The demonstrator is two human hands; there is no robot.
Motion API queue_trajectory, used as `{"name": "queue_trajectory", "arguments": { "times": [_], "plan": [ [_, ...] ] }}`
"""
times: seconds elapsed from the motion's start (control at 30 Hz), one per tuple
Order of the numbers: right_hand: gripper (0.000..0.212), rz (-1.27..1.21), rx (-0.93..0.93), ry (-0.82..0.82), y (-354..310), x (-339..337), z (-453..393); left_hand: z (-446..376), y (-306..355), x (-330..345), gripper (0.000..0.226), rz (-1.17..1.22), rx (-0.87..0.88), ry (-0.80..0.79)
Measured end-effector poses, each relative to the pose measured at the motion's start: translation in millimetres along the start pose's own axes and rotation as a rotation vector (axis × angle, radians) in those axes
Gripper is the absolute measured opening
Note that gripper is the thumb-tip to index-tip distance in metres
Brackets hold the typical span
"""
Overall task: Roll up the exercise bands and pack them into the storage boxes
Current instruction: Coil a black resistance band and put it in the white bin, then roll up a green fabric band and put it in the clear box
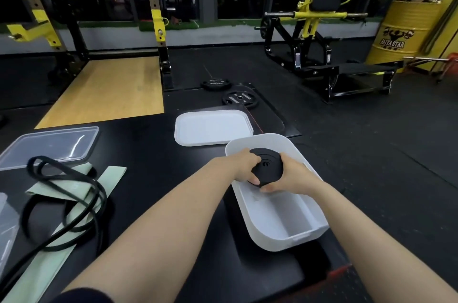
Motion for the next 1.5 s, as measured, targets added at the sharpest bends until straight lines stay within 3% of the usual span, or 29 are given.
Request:
{"name": "queue_trajectory", "arguments": {
  "times": [0.23,0.33,0.43,0.63,0.73,0.87,1.03,1.13,1.27,1.5],
  "plan": [
    [0.051,0.089,0.028,-0.005,9.9,4.7,-17.0,-25.1,-0.3,14.1,0.046,-0.135,-0.01,-0.032],
    [0.064,0.117,0.069,0.007,19.3,9.9,-22.4,-30.8,-2.2,21.5,0.043,-0.175,-0.021,-0.038],
    [0.059,0.154,0.067,0.01,17.9,11.6,-22.9,-35.5,-3.1,23.4,0.049,-0.213,-0.059,-0.006],
    [0.109,0.366,0.129,0.037,16.5,13.3,-20.4,-32.0,0.4,30.9,0.055,-0.393,-0.113,-0.032],
    [0.112,0.432,0.127,0.046,11.1,14.6,-18.1,-26.0,-2.5,29.5,0.075,-0.355,-0.233,0.001],
    [0.123,0.47,0.097,0.017,4.1,19.0,-14.4,-15.8,-1.8,22.4,0.059,-0.285,-0.249,0.091],
    [0.089,0.306,-0.023,0.098,-20.8,18.4,-11.4,25.5,-9.8,0.1,0.057,0.115,-0.148,0.286],
    [0.079,0.299,-0.091,0.136,-46.2,24.8,0.6,58.8,-32.4,-5.7,0.058,0.366,-0.186,0.32],
    [0.07,0.27,-0.238,0.133,-85.8,48.4,14.1,108.1,-68.9,-1.7,0.057,0.403,-0.273,0.341],
    [0.061,0.188,-0.41,-0.023,-147.9,134.3,48.9,219.3,-145.2,36.9,0.051,0.433,-0.467,0.333]
  ]
}}
Point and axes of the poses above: each hand's wrist, its own z-axis away from the middle knuckle, its own x-axis out of the palm, y = z × x, the point moved 8 cm from there along -z, towards the middle knuckle, and after that the axes turned 12 degrees about -z, right-handed, at the moved point
